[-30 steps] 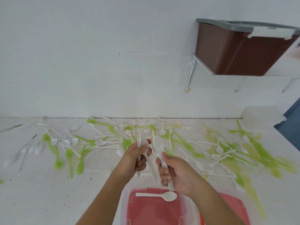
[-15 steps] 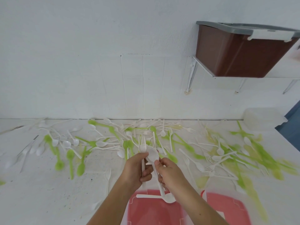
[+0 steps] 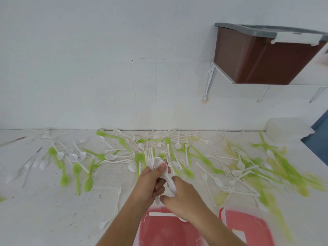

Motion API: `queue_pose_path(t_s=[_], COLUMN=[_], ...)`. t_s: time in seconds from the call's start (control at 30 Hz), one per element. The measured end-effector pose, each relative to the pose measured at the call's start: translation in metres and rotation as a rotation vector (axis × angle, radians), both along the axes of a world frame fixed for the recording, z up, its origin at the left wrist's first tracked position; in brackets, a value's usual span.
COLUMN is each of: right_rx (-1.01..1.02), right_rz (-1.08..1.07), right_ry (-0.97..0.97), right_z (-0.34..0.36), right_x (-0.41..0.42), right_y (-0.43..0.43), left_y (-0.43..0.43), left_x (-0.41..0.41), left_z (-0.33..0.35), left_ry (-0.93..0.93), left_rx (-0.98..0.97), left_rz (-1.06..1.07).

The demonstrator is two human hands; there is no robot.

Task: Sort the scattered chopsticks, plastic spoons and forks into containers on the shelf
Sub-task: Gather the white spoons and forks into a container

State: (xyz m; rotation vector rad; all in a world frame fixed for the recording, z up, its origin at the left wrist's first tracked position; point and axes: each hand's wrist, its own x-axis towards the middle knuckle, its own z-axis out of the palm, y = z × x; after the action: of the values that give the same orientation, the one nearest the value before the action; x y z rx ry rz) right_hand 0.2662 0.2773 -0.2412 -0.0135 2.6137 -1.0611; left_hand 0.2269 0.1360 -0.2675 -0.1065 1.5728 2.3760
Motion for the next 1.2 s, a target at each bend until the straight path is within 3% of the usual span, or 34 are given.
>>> queue_pose_path(t_s=[0.13,0.27,0.37,0.53,0.7,0.97,1.2], right_rx=[-0.404,-0.607,-0.614,-0.445,-0.298,-0.575,-0.563], right_rz=[-0.062,-0.193,-0.172,-0.043,0.065,-0.121,-0.187], right_ry=[-0.265,-0.386,-0.442,-0.505,-0.437,-0.154,0.068], right_z=[-0.006,-0.007,-0.005,0.005,0.01,-0.007,-0.011], right_x=[0.0,0.001,0.0,-0.002,-0.004,0.0,0.006], right_y=[-0.005,-0.003,-0.002,0.005,0.013,0.019,0.013], left_y=[-0.003,-0.021,-0.024,-0.026,-0.022,-0.015,-0.013], left_x=[0.004,0.002,0.001,0.003,0.008,0.001,-0.003], left_z=[0.002,0.008,0.007,0.012,0.016,0.007,-0.003], left_ry=[0.021,0.034,0.044,0.057,0.035,-0.022,-0.071], left_rx=[-0.002,0.007,-0.023,-0.082,-0.059,0.039,0.115], left_rz=[-0.143,-0.264,-0.289,-0.364,-0.353,-0.077,-0.003])
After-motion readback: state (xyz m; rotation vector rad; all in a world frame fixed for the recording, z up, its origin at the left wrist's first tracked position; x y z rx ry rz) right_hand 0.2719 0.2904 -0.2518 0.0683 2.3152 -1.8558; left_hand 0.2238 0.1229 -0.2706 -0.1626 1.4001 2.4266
